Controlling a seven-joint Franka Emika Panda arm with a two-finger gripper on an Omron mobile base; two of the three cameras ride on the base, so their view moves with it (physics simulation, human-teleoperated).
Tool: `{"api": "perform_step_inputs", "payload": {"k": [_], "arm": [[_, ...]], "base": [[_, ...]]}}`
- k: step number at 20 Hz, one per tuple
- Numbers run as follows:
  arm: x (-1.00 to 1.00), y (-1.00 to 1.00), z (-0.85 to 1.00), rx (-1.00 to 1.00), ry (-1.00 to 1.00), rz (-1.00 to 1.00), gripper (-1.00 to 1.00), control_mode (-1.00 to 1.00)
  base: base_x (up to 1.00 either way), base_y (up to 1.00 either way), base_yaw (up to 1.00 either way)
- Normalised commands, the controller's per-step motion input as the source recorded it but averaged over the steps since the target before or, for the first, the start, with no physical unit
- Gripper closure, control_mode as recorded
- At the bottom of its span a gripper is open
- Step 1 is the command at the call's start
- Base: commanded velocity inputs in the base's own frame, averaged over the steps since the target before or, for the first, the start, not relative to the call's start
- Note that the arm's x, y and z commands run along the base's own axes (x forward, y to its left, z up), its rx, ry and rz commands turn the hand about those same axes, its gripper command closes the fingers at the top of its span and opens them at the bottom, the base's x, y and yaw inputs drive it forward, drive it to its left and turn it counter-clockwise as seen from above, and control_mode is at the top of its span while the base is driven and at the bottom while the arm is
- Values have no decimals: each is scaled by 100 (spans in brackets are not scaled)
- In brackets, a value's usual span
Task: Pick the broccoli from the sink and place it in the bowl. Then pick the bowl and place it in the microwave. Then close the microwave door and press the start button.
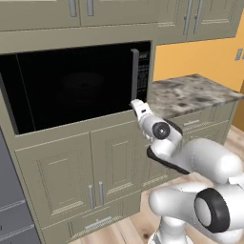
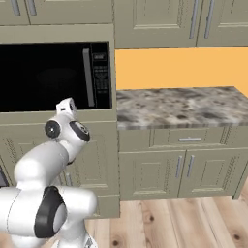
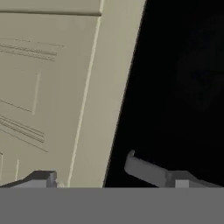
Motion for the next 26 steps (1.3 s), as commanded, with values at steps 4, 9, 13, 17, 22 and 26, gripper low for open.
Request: {"api": "perform_step_inputs", "payload": {"k": [4,9,13,17,22,26], "arm": [[0,-72,48,36,8,6,-100,-100],[0,-64,65,30,6,2,-100,-100],[0,-32,23,14,2,0,-100,-100],[7,-18,24,0,2,0,-100,-100],[54,-6,58,0,6,0,100,-100],[62,12,12,0,0,0,100,-100]], "base": [[0,0,0],[0,0,0],[0,0,0],[0,0,0],[0,0,0],[0,0,0]]}}
